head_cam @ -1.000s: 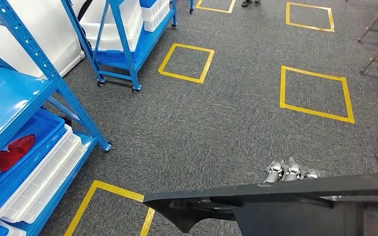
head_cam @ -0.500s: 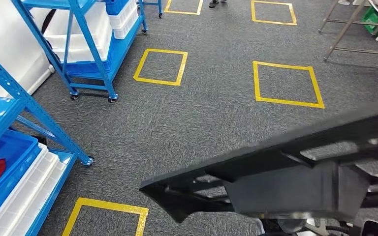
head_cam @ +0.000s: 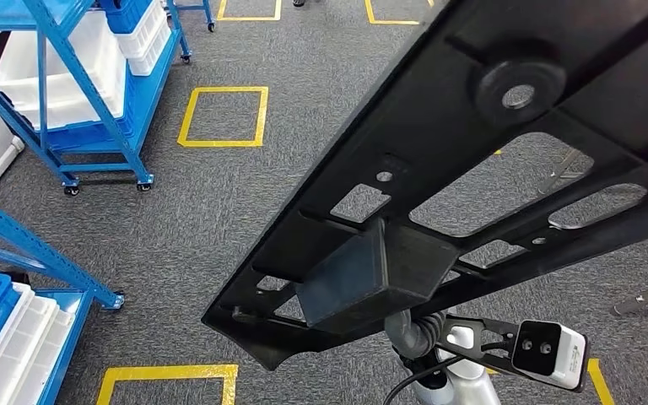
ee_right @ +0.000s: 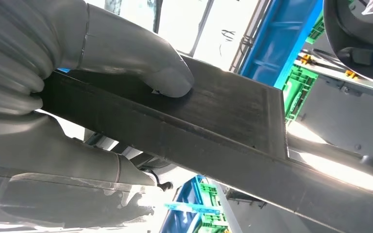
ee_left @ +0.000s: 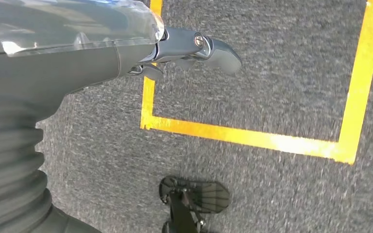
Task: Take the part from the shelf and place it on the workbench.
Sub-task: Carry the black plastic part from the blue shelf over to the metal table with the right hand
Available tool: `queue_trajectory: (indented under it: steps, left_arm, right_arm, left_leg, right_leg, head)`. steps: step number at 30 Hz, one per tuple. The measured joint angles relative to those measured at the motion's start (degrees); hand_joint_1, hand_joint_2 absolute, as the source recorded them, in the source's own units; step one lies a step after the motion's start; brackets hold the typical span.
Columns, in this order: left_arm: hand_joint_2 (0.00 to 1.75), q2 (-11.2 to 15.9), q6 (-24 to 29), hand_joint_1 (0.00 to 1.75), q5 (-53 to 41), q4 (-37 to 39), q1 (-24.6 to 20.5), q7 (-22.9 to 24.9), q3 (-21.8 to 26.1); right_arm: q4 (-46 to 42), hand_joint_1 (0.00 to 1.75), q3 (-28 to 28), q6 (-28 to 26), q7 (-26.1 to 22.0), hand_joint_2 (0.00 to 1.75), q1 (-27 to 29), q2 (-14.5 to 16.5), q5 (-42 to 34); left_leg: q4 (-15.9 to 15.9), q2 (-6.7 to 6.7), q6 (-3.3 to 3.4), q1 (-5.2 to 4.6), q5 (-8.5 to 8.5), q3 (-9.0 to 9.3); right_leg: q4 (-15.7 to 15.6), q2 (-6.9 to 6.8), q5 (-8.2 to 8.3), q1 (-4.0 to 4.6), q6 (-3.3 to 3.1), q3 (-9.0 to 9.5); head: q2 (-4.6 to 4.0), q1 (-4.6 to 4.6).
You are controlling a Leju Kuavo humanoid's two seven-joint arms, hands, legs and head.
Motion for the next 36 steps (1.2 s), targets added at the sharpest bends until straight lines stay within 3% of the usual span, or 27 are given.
queue_trajectory:
  steps: [2, 4, 6, 7, 8, 9, 11, 13, 15, 17, 19, 21, 23, 24, 25, 28, 30, 32, 34, 36]
  left_arm:
    - [1.75, -0.37, -0.07, 0.00, -0.19, 0.00, -0.25, 0.00, 0.00]
    - [1.75, -0.73, -0.20, 0.00, -0.47, 0.01, -0.56, 0.10, -0.01]
    - [1.75, -0.96, -0.25, 0.00, -0.61, 0.02, -0.58, 0.51, -0.02]
    - [1.75, -1.03, -0.23, 0.00, -0.63, 0.02, -0.54, 0.77, -0.02]
    - [1.75, -1.10, -0.21, 0.00, -0.64, 0.02, -0.52, 0.95, -0.02]
    - [1.75, -1.19, -0.21, 0.00, -0.66, 0.02, -0.53, 1.05, -0.02]
    - [1.75, -1.33, -0.20, 0.00, -0.73, 0.02, -0.63, 1.15, -0.02]
    - [1.75, -1.39, -0.19, 0.00, -0.85, 0.02, -0.71, 1.26, -0.02]
    - [1.75, -1.43, -0.17, 0.00, -0.90, 0.02, -0.80, 1.42, -0.02]
    - [1.75, -1.48, -0.15, 0.00, -0.76, 0.02, -1.04, 1.54, -0.02]
    - [1.75, -1.57, -0.14, 0.00, -0.58, 0.02, -1.21, 1.56, -0.02]
    - [1.75, -1.75, -0.11, 0.00, -0.50, 0.02, -0.96, 1.54, -0.02]
    - [1.75, -1.93, 0.12, 0.00, -0.50, 0.02, -0.56, 1.52, -0.01]
    - [1.75, -2.02, 0.28, 0.00, -0.54, 0.02, -0.44, 1.53, -0.01]
    - [1.75, -2.14, 0.45, 0.00, -0.60, 0.02, -0.40, 1.53, -0.01]
    - [1.75, -2.79, 0.86, 0.00, -0.85, 0.02, -0.32, 1.41, -0.02]
    - [1.75, -3.18, 1.10, 0.00, -0.81, 0.02, -0.13, 1.21, -0.02]
    - [1.75, -3.53, 1.31, 0.00, -0.56, 0.02, -0.06, 1.01, -0.01]
    - [1.75, -3.89, 1.40, 0.00, -0.36, 0.02, -0.13, 0.79, -0.01]
    - [1.75, -4.09, 1.45, 0.00, -0.26, 0.02, 0.05, 0.66, 0.01]
  right_arm:
    - [0.94, 1.75, 0.91, -0.66, 0.01, 1.75, -0.96, -0.44, -0.06]
    - [1.65, 1.75, 1.61, -1.38, 0.00, 1.75, -2.24, -0.89, -0.43]
    - [2.32, 1.75, 2.18, -2.12, -0.04, 1.75, -3.50, -1.24, -0.91]
    - [2.66, 1.75, 2.37, -2.39, -0.04, 1.75, -3.88, -1.42, -1.08]
    - [2.97, 1.75, 2.49, -2.57, -0.03, 1.75, -4.08, -1.64, -1.17]
    - [3.26, 1.75, 2.57, -2.71, -0.03, 1.75, -4.23, -1.88, -1.21]
    - [3.73, 1.75, 2.74, -3.15, -0.01, 1.75, -4.65, -2.31, -1.22]
    - [3.98, 1.75, 2.88, -3.71, -0.02, 1.75, -5.06, -2.65, -1.22]
    - [4.11, 1.75, 2.94, -4.18, -0.02, 1.75, -5.09, -3.01, -1.24]
    - [4.14, 1.75, 2.95, -4.42, 0.00, 1.75, -4.86, -3.54, -1.39]
    - [4.16, 1.75, 2.95, -4.37, -0.02, 1.75, -4.82, -4.19, -1.66]
    - [4.32, 1.75, 2.95, -4.13, -0.03, 1.75, -4.90, -4.71, -2.03]
    - [4.66, 1.75, 2.95, -3.74, -0.02, 1.75, -4.82, -5.13, -2.49]
    - [4.85, 1.75, 2.95, -3.60, -0.02, 1.75, -4.74, -5.34, -2.68]
    - [5.00, 1.75, 2.95, -3.53, -0.02, 1.75, -4.69, -5.53, -2.82]
    - [5.20, 1.75, 2.93, -3.50, -0.03, 1.75, -4.73, -5.97, -3.28]
    - [5.32, 1.75, 2.92, -3.43, -0.04, 1.75, -4.78, -6.13, -3.74]
    - [5.57, 1.75, 2.92, -3.35, -0.04, 1.75, -4.76, -6.30, -4.19]
    - [5.81, 1.75, 2.92, -3.15, -0.04, 1.75, -4.85, -6.46, -4.77]
    - [6.02, 1.75, 2.93, -2.84, -0.04, 1.75, -5.01, -6.54, -5.30]
  left_leg:
    - [0.00, 0.44, -0.58, 0.03, -0.23, 0.22]
    - [2.36, -1.83, -1.02, 0.21, -1.94, -0.64]
    - [9.36, -4.69, -1.26, 0.43, -5.56, -3.89]
    - [13.34, -5.20, -1.39, 0.48, -7.08, -5.87]
    - [16.04, -5.39, -1.51, 0.51, -7.65, -7.37]
    - [16.53, -5.44, -1.60, 0.58, -6.96, -7.88]
    - [11.07, -5.99, -1.72, 0.87, -2.79, -5.87]
    - [3.80, -8.39, -1.77, 1.29, 0.37, -2.84]
    - [1.09, -9.92, -1.51, 1.36, 0.72, -1.78]
    - [0.83, -9.01, -0.86, 1.27, 0.84, -1.74]
    - [0.42, -7.77, -0.07, 1.31, 1.09, -1.54]
    - [0.18, -6.30, 0.55, 1.09, 1.09, -1.38]
    - [0.19, -4.71, 0.83, 0.83, 0.91, -1.36]
    - [0.20, -3.97, 0.86, 0.77, 0.82, -1.32]
    - [0.20, -3.30, 0.82, 0.74, 0.71, -1.23]
    - [0.24, -1.60, 0.38, 0.58, 0.18, -0.62]
    - [0.25, -0.64, -0.19, 0.40, -0.18, -0.31]
    - [0.12, 0.25, -0.81, 0.35, -0.46, 0.01]
    - [1.42, -1.29, -1.37, 0.51, -1.58, -0.22]
    - [7.04, -4.21, -1.74, 0.69, -4.60, -2.79]
  right_leg:
    - [-0.42, 1.32, 0.31, -0.15, -0.50, 0.00]
    - [-1.10, 2.51, 0.75, -0.57, -1.11, 0.31]
    - [-1.35, 3.77, 0.95, -0.77, -1.51, 0.45]
    - [-1.33, 4.48, 0.96, -0.76, -1.57, 0.44]
    - [-1.29, 5.26, 0.96, -0.76, -1.58, 0.46]
    - [-1.21, 6.07, 0.94, -0.78, -1.54, 0.50]
    - [-0.88, 7.73, 0.76, -0.93, -1.27, 0.64]
    - [-0.21, 9.16, 0.46, -1.00, -0.72, 0.40]
    - [0.19, 10.37, 0.45, -1.10, 0.01, -0.22]
    - [0.17, 11.28, 0.62, -1.27, 0.76, -0.62]
    - [1.97, 9.33, -0.53, -1.21, 1.32, -1.53]
    - [8.18, 5.91, -3.73, -1.20, 1.71, -4.57]
    - [15.10, 4.52, -6.27, -1.37, 1.96, -8.20]
    - [16.31, 4.29, -6.16, -1.41, 1.99, -8.92]
    - [15.20, 4.09, -4.99, -1.43, 1.96, -8.42]
    - [3.78, 1.81, -0.09, -0.96, 1.27, -2.52]
    - [0.18, 0.93, 0.49, -0.38, 0.57, -0.73]
    - [-0.07, 2.09, 0.51, -0.30, -0.02, -0.67]
    - [-0.69, 3.16, 0.76, -0.63, -0.63, -0.23]
    - [-1.07, 4.16, 0.91, -0.86, -1.10, 0.11]
  head:
    - [0.00, 0.00]
    - [0.00, 0.01]
    - [0.00, 0.01]
    - [0.00, 0.00]
    - [0.00, 0.00]
    - [0.00, 0.00]
    - [0.00, 0.00]
    - [0.00, 0.00]
    - [0.00, -0.01]
    - [0.00, -0.01]
    - [0.00, 0.01]
    - [0.00, 0.02]
    - [0.00, 0.01]
    - [0.00, 0.01]
    - [0.00, 0.01]
    - [0.00, 0.01]
    - [0.00, 0.01]
    - [0.00, 0.01]
    - [0.00, 0.00]
    - [0.00, 0.00]
